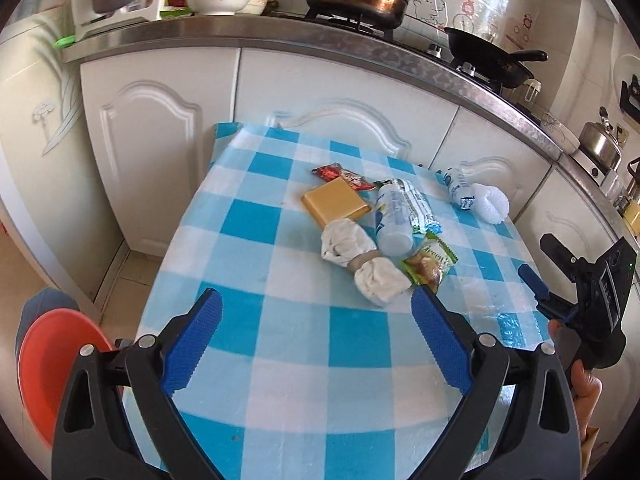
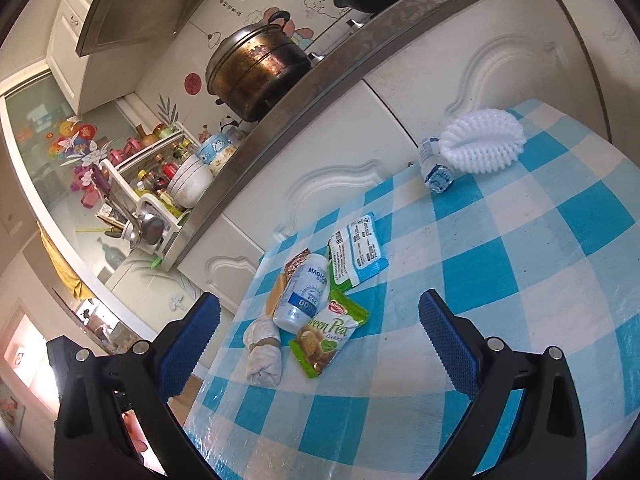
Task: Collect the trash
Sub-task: 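Return both tools to the table toward the remaining items, then close the left tool on the red snack packet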
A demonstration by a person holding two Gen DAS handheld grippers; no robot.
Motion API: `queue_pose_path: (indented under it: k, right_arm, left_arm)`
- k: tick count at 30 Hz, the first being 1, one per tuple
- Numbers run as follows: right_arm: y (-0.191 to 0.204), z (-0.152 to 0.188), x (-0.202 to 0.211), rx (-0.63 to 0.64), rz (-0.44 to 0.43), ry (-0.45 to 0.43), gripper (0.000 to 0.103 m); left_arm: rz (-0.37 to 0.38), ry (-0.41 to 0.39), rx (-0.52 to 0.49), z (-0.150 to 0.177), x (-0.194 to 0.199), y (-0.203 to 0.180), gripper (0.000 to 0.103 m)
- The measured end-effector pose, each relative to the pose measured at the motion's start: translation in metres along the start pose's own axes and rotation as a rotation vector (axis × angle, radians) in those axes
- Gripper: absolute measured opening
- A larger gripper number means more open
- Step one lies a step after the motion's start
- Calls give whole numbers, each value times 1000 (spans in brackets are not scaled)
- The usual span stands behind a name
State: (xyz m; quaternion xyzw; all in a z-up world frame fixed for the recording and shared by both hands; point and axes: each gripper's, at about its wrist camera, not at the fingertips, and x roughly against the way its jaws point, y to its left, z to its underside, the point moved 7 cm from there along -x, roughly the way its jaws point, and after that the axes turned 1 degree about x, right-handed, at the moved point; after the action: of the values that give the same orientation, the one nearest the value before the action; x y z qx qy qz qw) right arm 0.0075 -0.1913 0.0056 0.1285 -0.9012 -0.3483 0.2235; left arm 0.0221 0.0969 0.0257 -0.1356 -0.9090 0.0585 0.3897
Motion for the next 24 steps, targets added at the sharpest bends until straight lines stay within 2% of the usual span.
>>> queue_pose_path:
  k: [4, 8, 12, 16, 21, 24]
  right_arm:
    - [-12, -3, 1, -52, -9, 2, 98]
    - [-16, -3, 0, -51, -7, 19, 98]
    - [-13, -1, 0, -43, -22, 33, 98]
    - [-13, 1, -4, -37, -13, 60, 98]
    - [-23, 5, -10, -92, -7, 93, 98]
    - [-30, 6, -10, -119, -9, 99, 98]
  left_arm:
    - [16, 1, -5, -24, -21, -18, 96]
    - [29, 27, 1, -54, -54, -31, 96]
    - [-12, 93, -19, -83, -102, -34, 96]
    - [-36, 145, 32, -111, -146, -28, 96]
    - [-73, 242, 86, -125, -195, -20, 95]
    - [-96, 292, 74, -126, -215, -22, 95]
